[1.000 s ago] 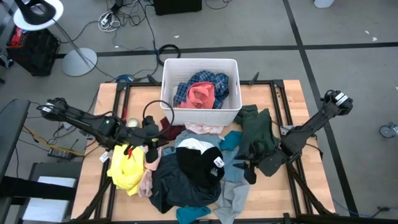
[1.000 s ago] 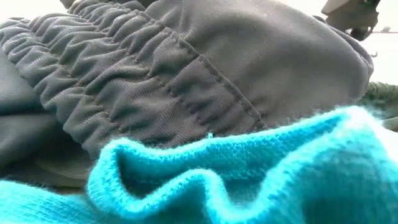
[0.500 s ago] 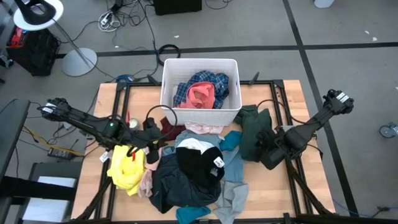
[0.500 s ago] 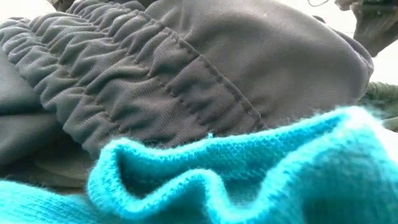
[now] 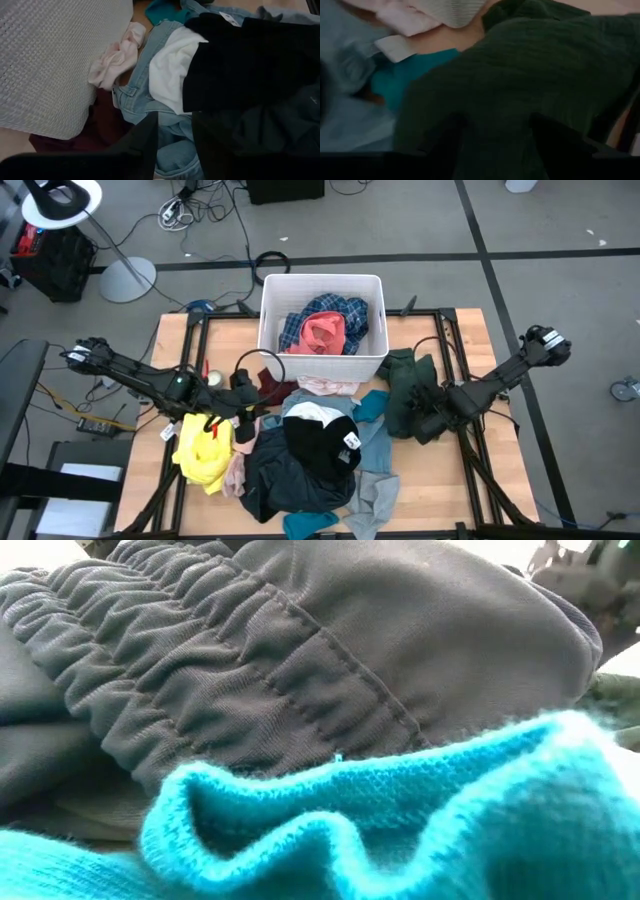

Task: Sort clothes
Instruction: Put the green sweater into the white laundry bin

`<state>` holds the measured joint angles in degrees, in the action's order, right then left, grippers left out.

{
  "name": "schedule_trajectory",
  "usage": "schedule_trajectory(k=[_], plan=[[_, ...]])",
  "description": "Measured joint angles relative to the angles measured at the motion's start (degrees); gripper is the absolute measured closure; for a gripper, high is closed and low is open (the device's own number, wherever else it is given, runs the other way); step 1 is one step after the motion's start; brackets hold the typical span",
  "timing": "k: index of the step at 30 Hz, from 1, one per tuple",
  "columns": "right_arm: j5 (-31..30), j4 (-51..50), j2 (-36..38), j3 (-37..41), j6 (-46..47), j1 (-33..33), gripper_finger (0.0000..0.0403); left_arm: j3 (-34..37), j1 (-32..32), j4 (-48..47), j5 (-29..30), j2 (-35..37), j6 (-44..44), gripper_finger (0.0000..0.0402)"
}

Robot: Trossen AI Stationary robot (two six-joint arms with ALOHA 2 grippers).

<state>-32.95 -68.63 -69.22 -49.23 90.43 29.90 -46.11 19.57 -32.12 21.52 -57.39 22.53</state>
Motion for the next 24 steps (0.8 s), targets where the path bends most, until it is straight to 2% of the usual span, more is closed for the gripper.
schedule_trajectory(k=[5, 8, 11, 17, 19, 24], plan=[[-0.4, 11.1, 0.0, 7.4, -3.1, -3.9, 0.0123, 0.0, 0.0, 0.4, -0.1, 0.0, -1.3, 0.0278], [-0.5, 16.7, 0.0, 11.6, -3.3, -5.4, 0.0134, 0.0, 0.0, 2.0, -0.1, 0.0, -1.3, 0.0278], [0.4, 18.9, 0.0, 13.8, -3.1, -6.3, 0.0187, 0.0, 0.0, 4.1, -0.1, 0.0, -1.3, 0.0278], [0.5, 19.3, 0.0, 13.2, -4.6, -6.4, 0.0373, 0.0, 0.0, 9.2, -0.1, 0.0, -1.3, 0.0278], [-0.3, 19.4, 0.0, 12.5, -5.6, -6.4, 0.0382, 0.0, 0.0, 10.8, -0.1, 0.0, -1.3, 0.0278], [-0.5, 19.6, 0.0, 11.0, -6.1, -6.3, 0.0365, 0.0, 0.0, 15.3, -0.1, 0.0, -1.3, 0.0278]])
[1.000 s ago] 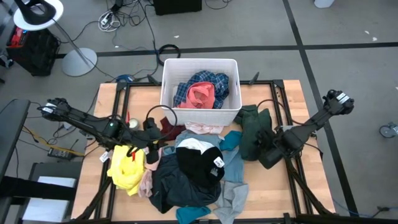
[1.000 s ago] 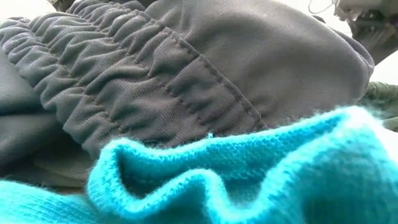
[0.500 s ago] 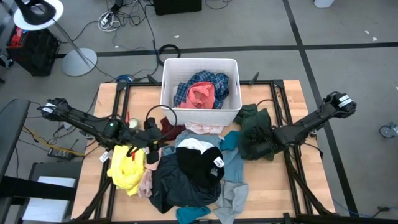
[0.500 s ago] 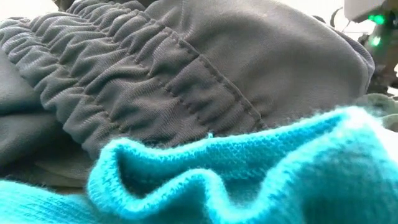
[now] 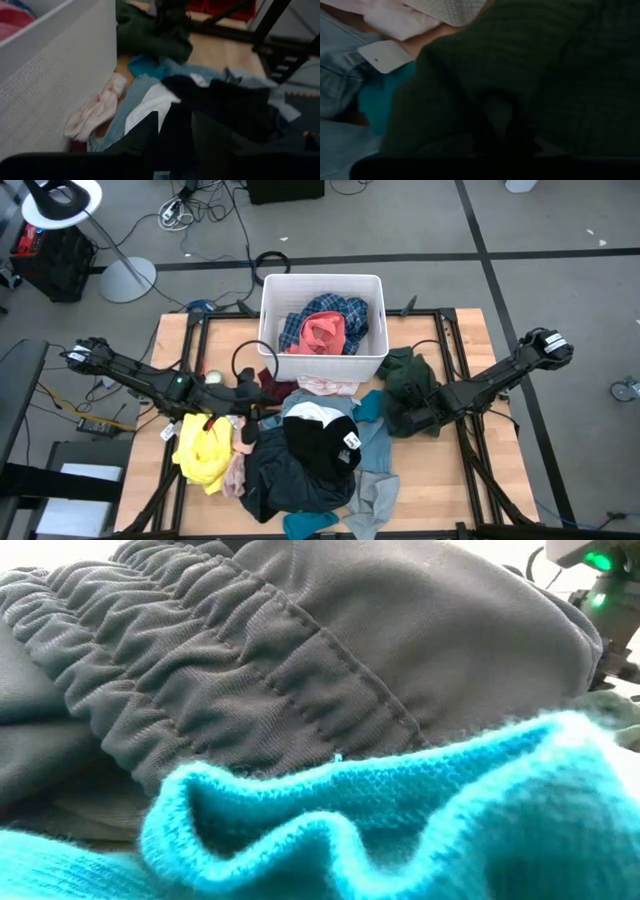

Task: Sort clothes
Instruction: Put the green sweater into the white laundry bin

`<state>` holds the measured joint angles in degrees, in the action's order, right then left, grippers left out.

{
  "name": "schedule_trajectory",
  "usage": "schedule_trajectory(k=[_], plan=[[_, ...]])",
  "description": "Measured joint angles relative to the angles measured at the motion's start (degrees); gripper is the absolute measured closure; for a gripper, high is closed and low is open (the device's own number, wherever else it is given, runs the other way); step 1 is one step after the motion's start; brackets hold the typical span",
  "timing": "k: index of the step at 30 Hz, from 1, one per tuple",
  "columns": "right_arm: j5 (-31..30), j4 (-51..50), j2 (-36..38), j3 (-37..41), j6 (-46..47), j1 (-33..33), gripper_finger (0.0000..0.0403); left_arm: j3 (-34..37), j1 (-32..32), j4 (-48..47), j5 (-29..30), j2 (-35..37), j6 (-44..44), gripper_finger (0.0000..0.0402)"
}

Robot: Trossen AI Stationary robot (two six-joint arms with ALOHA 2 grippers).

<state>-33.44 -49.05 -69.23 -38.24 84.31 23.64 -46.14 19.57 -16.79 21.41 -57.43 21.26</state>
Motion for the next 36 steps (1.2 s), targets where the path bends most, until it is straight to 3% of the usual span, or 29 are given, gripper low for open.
schedule_trajectory(k=[5, 8, 15, 22, 29, 36], plan=[[-2.9, -1.5, 0.0, -3.0, -0.6, 1.3, 0.0391, 0.0, 0.0, 4.0, 0.0, 0.0, 0.0, 0.0278], [-3.9, -7.2, 0.0, -7.3, -0.7, 1.5, 0.039, 0.0, 0.0, 6.2, 0.0, 0.0, 0.0, 0.0278], [-6.5, -27.0, 0.0, -23.4, -3.7, 1.5, 0.0391, 0.0, 0.0, 9.4, 0.0, 0.0, 0.0, 0.0278], [-15.2, -36.3, 0.0, -40.6, -11.2, 0.6, 0.0391, 0.0, 0.0, 10.2, 0.0, 0.0, 0.0, 0.0278], [-20.8, -28.9, 0.0, -54.3, -29.7, -2.0, 0.0391, 0.8, -0.1, 7.0, 1.7, 0.0, -1.6, 0.0278], [-20.8, -7.2, 0.0, -59.4, -55.7, -6.9, 0.0391, 13.0, -0.1, 16.8, 3.3, 0.1, 0.7, 0.0278]])
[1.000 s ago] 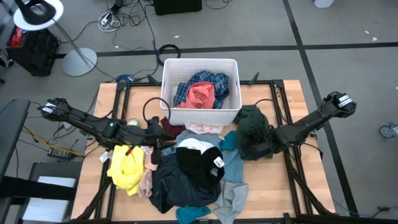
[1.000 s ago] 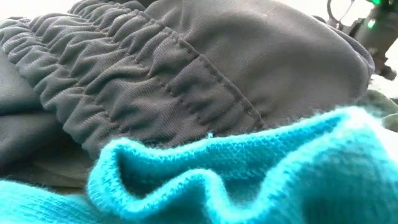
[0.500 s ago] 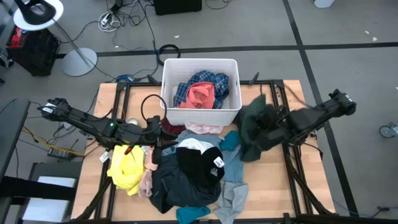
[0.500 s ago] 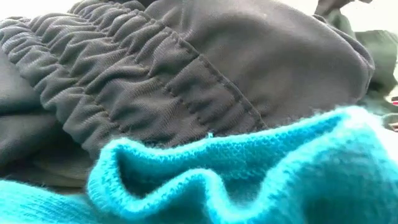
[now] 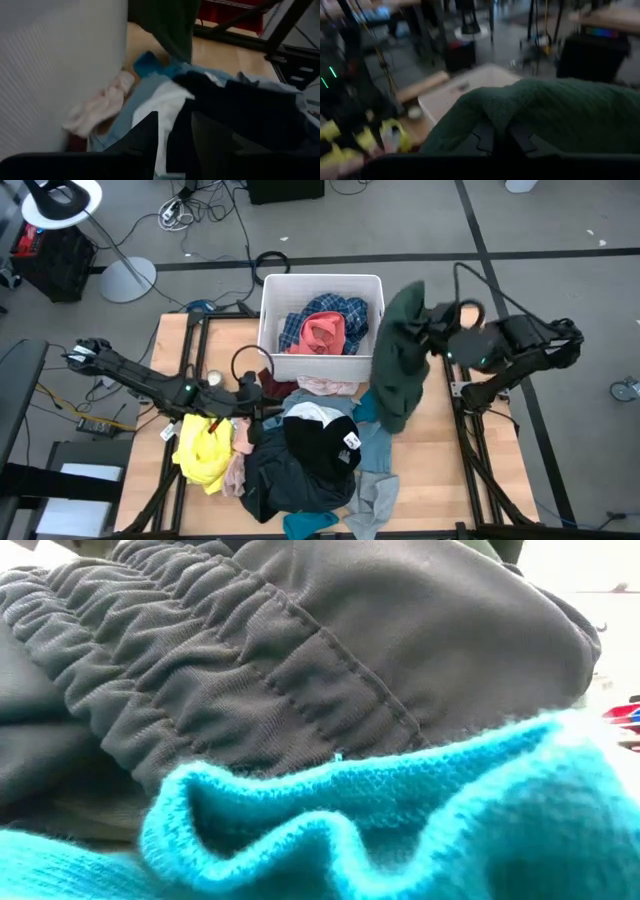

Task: Sort clothes
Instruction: Put the green sweater into the white laundry bin

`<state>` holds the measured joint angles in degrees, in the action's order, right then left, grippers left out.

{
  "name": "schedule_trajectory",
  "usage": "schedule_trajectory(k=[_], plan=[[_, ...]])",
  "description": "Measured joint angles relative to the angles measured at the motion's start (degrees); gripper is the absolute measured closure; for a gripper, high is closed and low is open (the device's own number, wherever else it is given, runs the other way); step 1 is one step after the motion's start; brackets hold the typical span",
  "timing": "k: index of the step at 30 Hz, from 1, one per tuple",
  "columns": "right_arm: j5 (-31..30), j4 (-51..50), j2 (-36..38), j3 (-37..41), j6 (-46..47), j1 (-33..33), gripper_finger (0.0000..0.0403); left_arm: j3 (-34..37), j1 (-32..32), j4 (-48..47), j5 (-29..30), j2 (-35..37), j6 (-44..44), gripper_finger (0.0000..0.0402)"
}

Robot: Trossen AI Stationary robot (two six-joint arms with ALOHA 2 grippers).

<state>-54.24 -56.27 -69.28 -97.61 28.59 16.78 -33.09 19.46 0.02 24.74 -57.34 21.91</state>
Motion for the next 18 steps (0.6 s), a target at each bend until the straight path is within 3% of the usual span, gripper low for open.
schedule_trajectory(k=[6, 11, 18], plan=[[6.2, 19.7, 0.0, -0.6, -17.3, -6.1, 0.0391, 9.6, 0.0, 13.0, -5.5, 0.0, 0.2, 0.0278], [13.9, 32.3, -1.1, -0.8, -25.5, -12.2, 0.0391, 12.6, 0.0, 17.2, -7.8, 0.0, -2.3, 0.0278], [32.3, 50.1, -6.1, -1.1, -32.1, -22.6, 0.0391, 12.7, 0.0, 16.9, -7.9, 0.0, -6.8, 0.0278]])
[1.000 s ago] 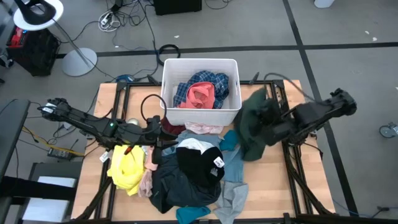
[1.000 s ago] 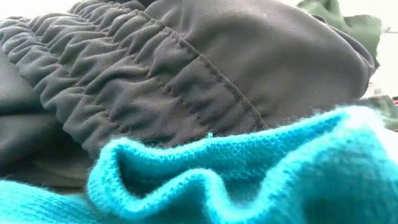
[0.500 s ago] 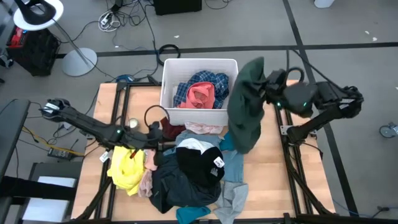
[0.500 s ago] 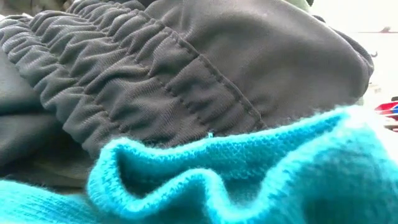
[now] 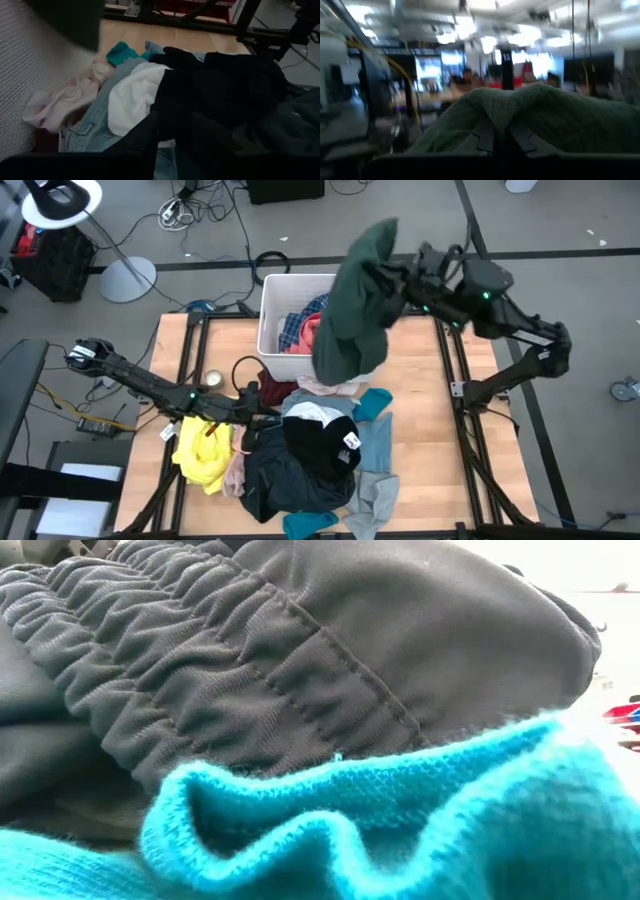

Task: Sort clothes
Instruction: Put the green sweater into the white laundry bin

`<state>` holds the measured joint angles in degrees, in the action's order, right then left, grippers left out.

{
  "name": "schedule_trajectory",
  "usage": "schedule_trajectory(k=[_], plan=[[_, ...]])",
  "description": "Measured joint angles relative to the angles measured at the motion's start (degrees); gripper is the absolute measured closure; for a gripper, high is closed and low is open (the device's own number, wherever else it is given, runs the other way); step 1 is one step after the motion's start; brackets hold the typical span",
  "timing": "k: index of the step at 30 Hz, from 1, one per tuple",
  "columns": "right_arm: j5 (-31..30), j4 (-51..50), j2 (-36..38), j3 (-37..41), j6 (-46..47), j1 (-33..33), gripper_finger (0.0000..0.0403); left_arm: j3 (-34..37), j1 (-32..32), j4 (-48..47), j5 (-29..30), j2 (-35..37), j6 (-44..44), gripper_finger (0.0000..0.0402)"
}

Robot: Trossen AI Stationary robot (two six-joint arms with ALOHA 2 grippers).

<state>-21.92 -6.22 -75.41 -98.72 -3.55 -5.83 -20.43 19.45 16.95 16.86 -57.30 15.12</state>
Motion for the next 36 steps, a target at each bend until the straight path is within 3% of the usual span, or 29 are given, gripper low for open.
schedule_trajectory(k=[5, 12, 17, 24, 28, 36], plan=[[9.1, 4.7, -5.8, -7.3, -1.3, -7.4, 0.0391, 0.0, 0.0, 0.0, 0.0, 0.0, -1.0, 0.0278], [10.0, 1.5, -13.7, -16.0, -1.7, -11.6, 0.0389, 0.0, 0.0, 0.9, 3.0, 0.0, -4.4, 0.0278], [7.0, -10.0, -15.2, -17.1, 0.4, -11.6, 0.0392, 0.0, 0.0, 3.8, 3.0, 0.0, -5.7, 0.0278], [3.7, -35.4, -18.0, -15.5, 12.2, -12.7, 0.0392, 0.0, 0.0, 7.7, 3.0, 0.5, -7.6, 0.0278], [5.8, -44.9, -21.7, -13.2, 16.7, -14.3, 0.0391, 0.0, -0.1, 7.3, 3.0, 1.8, -7.7, 0.0278], [16.8, -50.4, -32.7, -11.5, 18.8, -18.3, 0.0391, 0.0, -0.2, 6.0, 2.8, 3.5, -8.9, 0.0278]])
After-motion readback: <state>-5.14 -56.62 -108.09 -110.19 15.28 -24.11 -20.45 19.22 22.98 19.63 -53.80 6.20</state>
